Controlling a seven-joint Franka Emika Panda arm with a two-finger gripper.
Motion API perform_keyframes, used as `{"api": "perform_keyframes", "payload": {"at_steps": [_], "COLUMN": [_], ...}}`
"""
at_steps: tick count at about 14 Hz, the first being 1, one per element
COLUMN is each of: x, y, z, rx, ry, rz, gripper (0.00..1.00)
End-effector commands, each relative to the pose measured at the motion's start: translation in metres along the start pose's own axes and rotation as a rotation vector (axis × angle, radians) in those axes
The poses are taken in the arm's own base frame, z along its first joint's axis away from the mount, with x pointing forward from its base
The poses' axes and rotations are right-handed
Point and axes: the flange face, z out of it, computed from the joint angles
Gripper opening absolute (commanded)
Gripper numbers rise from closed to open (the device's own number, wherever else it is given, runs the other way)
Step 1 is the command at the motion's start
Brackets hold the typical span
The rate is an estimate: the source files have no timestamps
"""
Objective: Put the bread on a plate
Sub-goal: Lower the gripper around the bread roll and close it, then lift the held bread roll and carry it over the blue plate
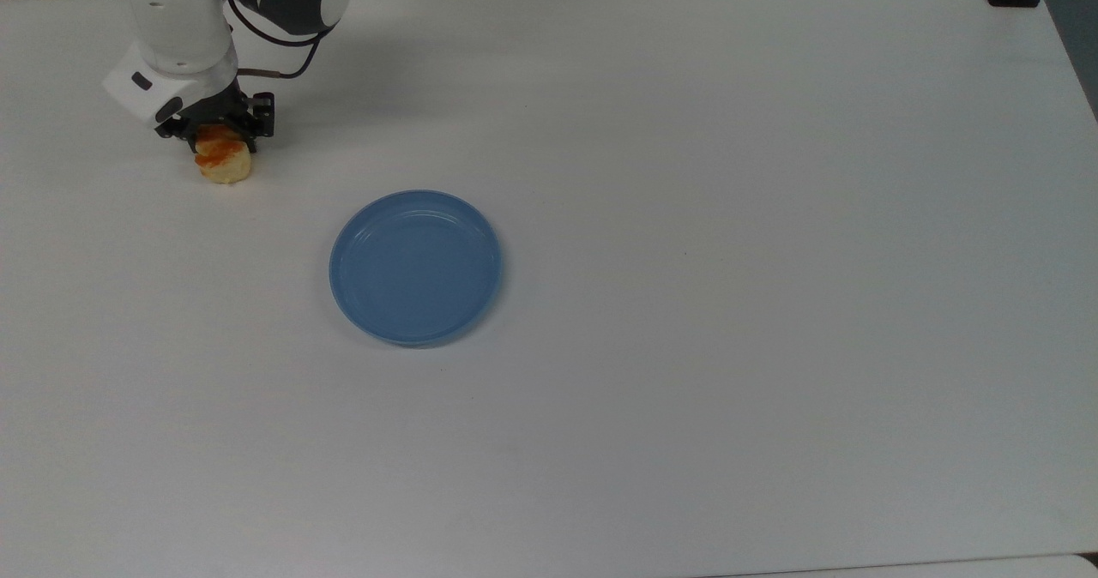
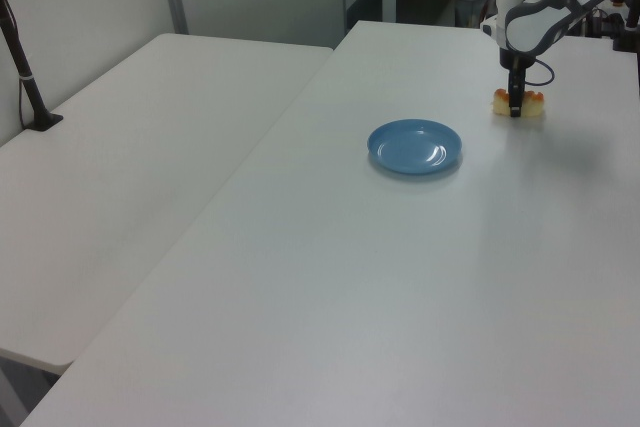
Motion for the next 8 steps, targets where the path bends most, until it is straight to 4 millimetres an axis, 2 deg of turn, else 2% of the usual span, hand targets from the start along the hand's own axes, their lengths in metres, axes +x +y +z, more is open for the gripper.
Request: {"api": "perform_keyframes", "payload": {"at_steps": [1, 3, 5, 7, 8], "x": [-0.001, 0.004, 0.016, 0.038, 0.048], "y": [0.006, 0.009, 0.012, 0.004, -0.007], "z": [-0.012, -0.031, -0.061, -0.091, -0.100], "rx": [-0.018, -0.019, 0.014, 0.069, 0.097], "ry": [0.026, 0.060, 0.077, 0.151, 0.185], "rz": [-0.026, -0.006, 0.020, 0.071, 0.086], "gripper": [0.20, 0.20, 0.22, 0.24, 0.25]}}
